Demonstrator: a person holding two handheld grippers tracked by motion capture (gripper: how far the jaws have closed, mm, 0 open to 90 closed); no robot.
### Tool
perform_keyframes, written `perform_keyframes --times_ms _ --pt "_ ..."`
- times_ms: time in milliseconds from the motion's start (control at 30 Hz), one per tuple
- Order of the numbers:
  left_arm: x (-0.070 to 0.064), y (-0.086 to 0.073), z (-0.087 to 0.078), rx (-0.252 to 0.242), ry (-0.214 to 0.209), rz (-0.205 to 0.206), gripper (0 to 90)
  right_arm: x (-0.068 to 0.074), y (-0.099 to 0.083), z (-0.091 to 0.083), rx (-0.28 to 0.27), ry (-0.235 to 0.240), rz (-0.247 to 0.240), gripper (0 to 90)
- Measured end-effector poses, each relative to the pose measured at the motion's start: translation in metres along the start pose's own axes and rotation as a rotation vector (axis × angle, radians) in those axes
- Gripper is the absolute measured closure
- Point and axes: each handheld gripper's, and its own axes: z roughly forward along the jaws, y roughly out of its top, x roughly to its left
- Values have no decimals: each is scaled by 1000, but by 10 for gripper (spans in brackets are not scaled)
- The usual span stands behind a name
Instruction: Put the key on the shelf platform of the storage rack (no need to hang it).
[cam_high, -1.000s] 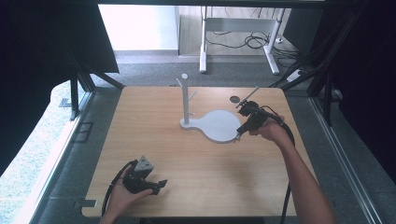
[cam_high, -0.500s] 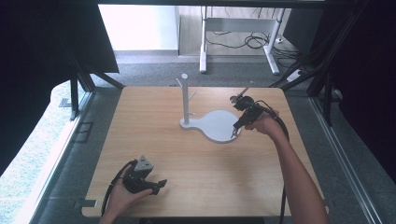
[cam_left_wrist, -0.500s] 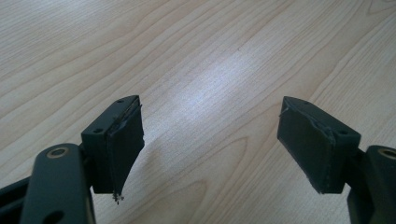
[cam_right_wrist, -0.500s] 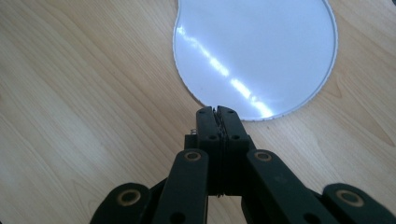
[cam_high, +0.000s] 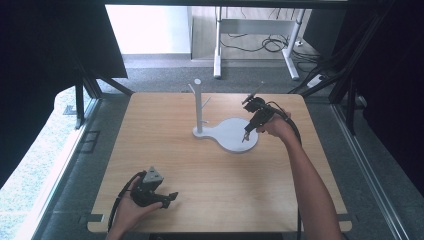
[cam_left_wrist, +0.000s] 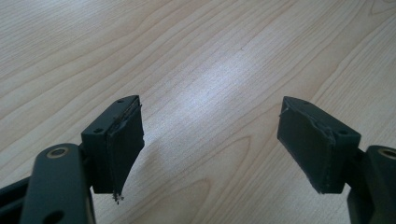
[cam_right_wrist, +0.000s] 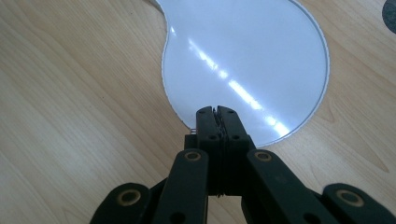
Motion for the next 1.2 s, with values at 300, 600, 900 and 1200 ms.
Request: perform_keyframes --times_ms 300,600,900,1200 --pt "0 0 0 -1 -2 0 229 -4 11 13 16 8 7 898" --pt "3 0 -2 -5 -2 -2 230 -10 17 23 11 7 24 898" --pt "3 -1 -1 -2 -3 -2 229 -13 25 31 9 -14 20 898" --pt "4 -1 -1 0 -4 -3 229 -14 35 41 13 -21 16 897"
